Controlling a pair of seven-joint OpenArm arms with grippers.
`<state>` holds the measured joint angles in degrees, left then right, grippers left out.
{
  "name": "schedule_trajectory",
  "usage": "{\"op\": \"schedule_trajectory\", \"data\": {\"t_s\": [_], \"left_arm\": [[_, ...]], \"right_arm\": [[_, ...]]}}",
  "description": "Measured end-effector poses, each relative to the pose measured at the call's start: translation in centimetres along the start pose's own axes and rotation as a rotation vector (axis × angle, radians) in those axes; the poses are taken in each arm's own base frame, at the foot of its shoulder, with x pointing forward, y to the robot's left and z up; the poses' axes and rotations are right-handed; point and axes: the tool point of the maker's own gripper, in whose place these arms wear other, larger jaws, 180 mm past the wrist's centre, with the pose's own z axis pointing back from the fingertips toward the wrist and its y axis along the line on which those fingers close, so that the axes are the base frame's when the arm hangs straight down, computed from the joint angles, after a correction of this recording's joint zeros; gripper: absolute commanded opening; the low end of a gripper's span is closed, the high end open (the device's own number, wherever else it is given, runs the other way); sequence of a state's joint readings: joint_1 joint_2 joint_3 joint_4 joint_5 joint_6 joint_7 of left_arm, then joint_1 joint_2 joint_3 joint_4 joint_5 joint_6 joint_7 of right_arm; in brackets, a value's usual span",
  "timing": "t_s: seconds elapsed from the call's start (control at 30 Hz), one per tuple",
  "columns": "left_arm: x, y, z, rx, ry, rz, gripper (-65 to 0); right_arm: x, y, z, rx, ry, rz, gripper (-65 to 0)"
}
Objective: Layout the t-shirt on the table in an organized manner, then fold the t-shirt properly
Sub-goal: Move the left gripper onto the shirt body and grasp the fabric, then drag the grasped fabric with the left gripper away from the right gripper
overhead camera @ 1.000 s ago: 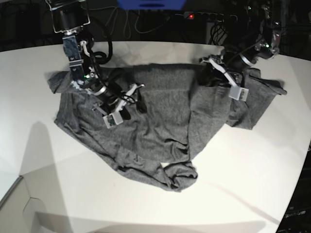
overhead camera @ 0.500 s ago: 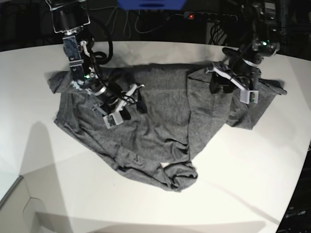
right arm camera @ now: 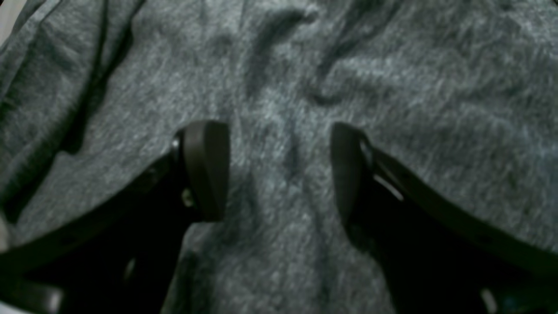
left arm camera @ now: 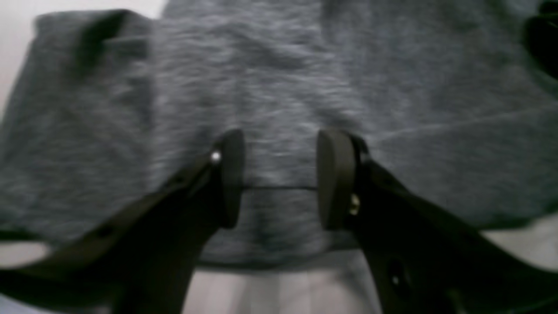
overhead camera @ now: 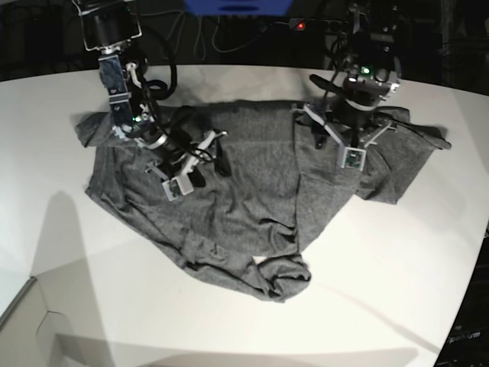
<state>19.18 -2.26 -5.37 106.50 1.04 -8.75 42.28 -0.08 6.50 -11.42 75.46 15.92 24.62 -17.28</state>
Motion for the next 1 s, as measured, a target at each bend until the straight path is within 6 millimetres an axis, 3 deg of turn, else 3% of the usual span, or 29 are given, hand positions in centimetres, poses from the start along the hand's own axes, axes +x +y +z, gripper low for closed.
{"op": "schedule_trajectory", "data": {"t_s": [0.13, 0.37, 0.57, 0.73, 0.9, 1.0], "left_arm": [[0.4, 0.3, -0.2, 0.007, -0.007, 0.003, -38.4], [-1.2, 0.6, -1.9, 0.006, 0.052, 0.007, -38.4], [-1.4, 0.7, -1.8, 0.009, 0.057, 0.007, -38.5], [-1.4, 2.7, -1.4, 0.060, 0.053, 0.040, -38.5], [-2.5, 2.5, -1.9, 0.052, 0.088, 0.037, -38.5], [-2.4, 2.4, -1.9, 0.049, 0.082, 0.040, -43.8]], "right_arm": [[0.0, 0.0, 0.0, 0.000, 0.001, 0.000, -28.0], [0.0, 0.0, 0.0, 0.000, -0.001, -0.001, -28.0], [-0.1, 0.0, 0.0, 0.000, -0.001, -0.001, -28.0], [-0.1, 0.0, 0.0, 0.000, -0.001, -0.001, -28.0], [0.0, 0.0, 0.0, 0.000, -0.002, 0.000, -28.0], [0.0, 0.0, 0.0, 0.000, -0.001, 0.001, -28.0]]}}
